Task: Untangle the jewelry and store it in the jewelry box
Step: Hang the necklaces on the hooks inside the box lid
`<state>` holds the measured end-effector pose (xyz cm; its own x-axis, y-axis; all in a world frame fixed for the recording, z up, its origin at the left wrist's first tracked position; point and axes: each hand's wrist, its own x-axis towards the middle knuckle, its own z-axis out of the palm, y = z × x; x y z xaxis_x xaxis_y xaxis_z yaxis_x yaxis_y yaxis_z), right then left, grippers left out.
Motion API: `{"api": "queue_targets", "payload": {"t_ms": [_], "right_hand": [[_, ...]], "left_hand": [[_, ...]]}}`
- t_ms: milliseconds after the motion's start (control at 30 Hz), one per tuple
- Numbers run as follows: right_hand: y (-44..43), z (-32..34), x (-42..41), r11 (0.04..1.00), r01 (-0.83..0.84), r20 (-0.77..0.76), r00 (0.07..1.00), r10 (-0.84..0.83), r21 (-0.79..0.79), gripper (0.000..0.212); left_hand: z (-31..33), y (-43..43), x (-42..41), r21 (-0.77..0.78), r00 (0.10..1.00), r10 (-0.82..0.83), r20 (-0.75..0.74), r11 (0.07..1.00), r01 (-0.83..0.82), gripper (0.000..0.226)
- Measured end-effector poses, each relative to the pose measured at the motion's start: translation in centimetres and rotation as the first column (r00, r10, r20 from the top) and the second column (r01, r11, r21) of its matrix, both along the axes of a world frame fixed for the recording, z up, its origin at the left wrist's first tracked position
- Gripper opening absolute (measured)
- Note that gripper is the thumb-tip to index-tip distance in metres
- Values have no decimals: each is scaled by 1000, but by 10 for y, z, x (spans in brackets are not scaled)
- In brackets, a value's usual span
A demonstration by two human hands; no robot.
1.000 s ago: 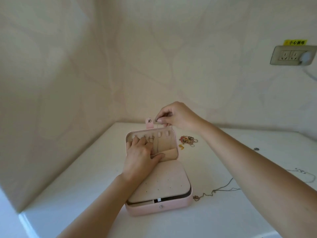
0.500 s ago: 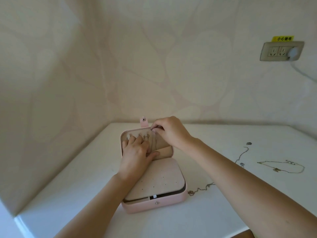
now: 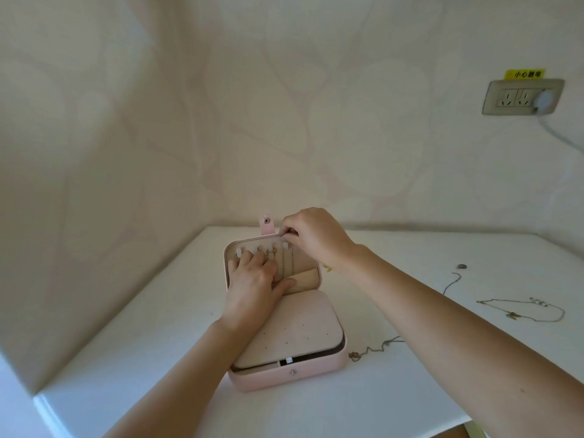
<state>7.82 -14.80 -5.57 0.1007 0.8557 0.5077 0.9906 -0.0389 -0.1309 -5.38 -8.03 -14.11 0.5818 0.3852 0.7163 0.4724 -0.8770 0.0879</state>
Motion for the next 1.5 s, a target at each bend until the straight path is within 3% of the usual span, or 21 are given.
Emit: {"api": "queue_targets", "payload": {"t_ms": [200,333,567,733,867,967,1100,1267,1500], "right_hand": [[1,-5,1,994,-54,-31,998,57,92,12],[2,-8,4,998,-44,38,998,43,48,14],[-1,-16,13,998,-58,22,998,58,-8,20],[-25,-14,21,995,-93,-224,969,101,47,12],[-68,-17,37,988,-89,-404,914,31,-126,8],[-105,-30,57,985,11,-441,893,-86,-171,9],[-151,-61,79,965,256,-506,825,-253,-66,21],[-205,-94,82,895,445,-492,775,-397,-21,18],[-232,-111,98,795,606,-531,667,-523,-22,24]], "left_hand": [[3,-2,0,-3,999,23,-31,1000,-23,41],[3,-2,-1,-19,999,19,-35,1000,-20,40],[3,-2,-2,-33,999,11,-38,999,-12,38],[2,-1,-2,-79,998,11,-63,997,-16,37],[0,3,-1,-102,995,9,-99,995,-19,33],[-1,4,0,-107,992,15,-126,994,-28,30],[1,0,1,-135,977,34,-212,989,-64,30],[0,-1,0,-141,963,50,-266,986,-90,33],[5,-5,3,-185,940,39,-340,977,-107,32]]}}
